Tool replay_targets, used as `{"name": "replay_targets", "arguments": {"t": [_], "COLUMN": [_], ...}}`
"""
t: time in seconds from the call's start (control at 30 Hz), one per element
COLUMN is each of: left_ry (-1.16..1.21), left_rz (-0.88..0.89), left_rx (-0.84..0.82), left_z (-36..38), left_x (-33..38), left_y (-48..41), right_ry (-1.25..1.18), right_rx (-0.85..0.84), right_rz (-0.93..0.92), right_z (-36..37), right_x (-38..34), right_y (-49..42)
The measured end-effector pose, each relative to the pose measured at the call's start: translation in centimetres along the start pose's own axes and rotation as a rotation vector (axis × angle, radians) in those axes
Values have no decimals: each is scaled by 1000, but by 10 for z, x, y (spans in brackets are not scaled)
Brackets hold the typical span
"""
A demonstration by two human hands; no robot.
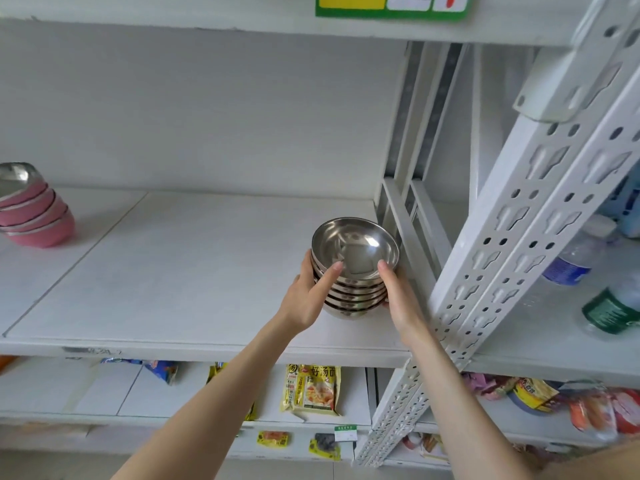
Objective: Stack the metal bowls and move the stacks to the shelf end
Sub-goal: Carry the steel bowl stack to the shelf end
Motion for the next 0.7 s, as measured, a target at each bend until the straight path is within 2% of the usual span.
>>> {"name": "replay_targets", "arguments": {"t": [0.47, 0.53, 0.6, 0.7], "left_ry": [-23, -119, -325, -692], "left_rz": [-7, -23, -88, -83], "left_rx": [-40, -34, -5, 76], "left_z": [1, -2, -9, -24], "left_x": [-11, -13, -17, -8], "left_y": [-10, -10, -9, -2], "right_ry": [-35, -12, 59, 315], "right_rx": [-34, -9, 38, 114], "right_rz": [-27, -23, -38, -127], "right_z": [7, 5, 1, -5], "right_x": [8, 8, 5, -11], "right_y": [-7, -4, 0, 8]}}
Point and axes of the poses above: each hand's wrist, its own y-axis away from the middle knuckle, its own z-axis out of the palm, x = y × z, the point moved 10 cm from there along -y, towards the middle knuckle, and after that the axes turned 3 degrees about y, right-handed, at the moved point
